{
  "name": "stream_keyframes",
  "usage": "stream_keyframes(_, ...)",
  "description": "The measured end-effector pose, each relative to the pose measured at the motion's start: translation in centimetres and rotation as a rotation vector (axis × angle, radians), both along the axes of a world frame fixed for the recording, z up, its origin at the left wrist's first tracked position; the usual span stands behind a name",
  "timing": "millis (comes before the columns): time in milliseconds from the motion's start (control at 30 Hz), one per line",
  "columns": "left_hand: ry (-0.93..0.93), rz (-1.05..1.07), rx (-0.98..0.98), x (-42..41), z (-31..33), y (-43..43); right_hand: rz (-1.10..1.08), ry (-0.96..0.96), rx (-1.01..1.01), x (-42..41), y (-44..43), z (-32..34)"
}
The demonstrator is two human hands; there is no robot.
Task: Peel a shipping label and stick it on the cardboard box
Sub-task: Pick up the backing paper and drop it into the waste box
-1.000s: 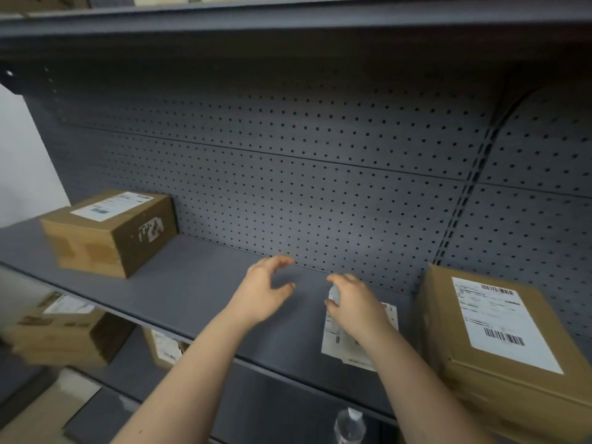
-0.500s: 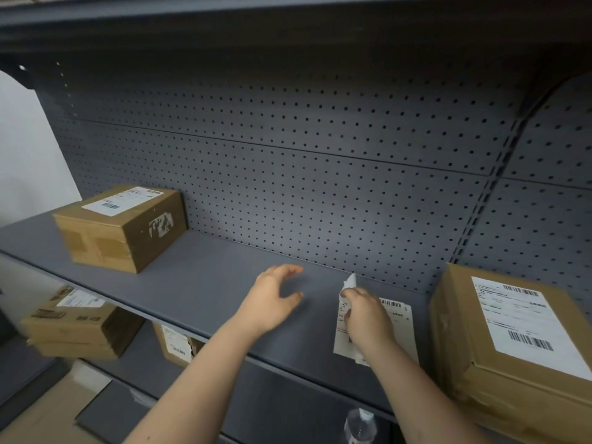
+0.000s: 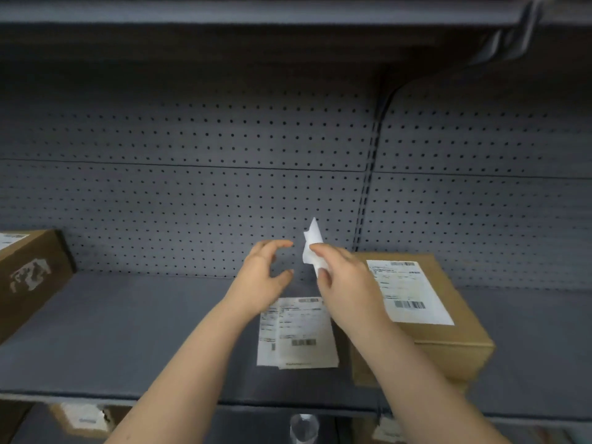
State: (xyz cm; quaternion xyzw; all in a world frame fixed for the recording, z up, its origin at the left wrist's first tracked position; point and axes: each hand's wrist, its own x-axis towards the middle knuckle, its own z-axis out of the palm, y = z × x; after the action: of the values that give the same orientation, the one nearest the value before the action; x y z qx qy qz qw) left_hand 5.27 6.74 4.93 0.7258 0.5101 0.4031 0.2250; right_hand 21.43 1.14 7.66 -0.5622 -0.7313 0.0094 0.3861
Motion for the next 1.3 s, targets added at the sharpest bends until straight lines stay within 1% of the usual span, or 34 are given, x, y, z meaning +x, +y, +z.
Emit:
stream_keyframes(133,-0.009,-0.182,0.060,7.8,2.2,0.4,-0.164,0.050,0.041,6.7,-2.4,1.5)
stream_keyframes(300,0.019,-0.415,0.101,18.2,3.6,-0.8,-0.393,0.082,0.053,15.4,-6.1,1.9)
stream_keyframes(467,0.039,-0.613,0.062,29.0,2.9,-3.0,-0.612,0.089,0.038,23.9,-11.2,1.2)
stream_keyframes(700,0.073,-0.888,-0.003,43.7,0.6,-8.6,-0.890,0.089,0.004,35.4,-19.2,-0.8)
stream_keyframes(867,0.101,-1.002,-0.059,53.8,-2.0,-13.4,-1.071,0.037,-0.065,43.6,-25.5,-3.3)
stream_keyframes(900,0.109,-1.032,-0.073,56.9,-2.8,-14.8,-1.102,0.030,-0.082,46.0,-27.3,-3.9)
stream_keyframes(1067,0.121,-1.060,-0.129,64.8,-5.2,-18.2,-1.131,0.043,-0.122,53.2,-31.4,-6.7)
stream_keyframes(1300,0.170,-1.043,-0.234,73.4,-9.4,-21.1,-1.119,0.182,-0.211,62.7,-35.1,-12.1)
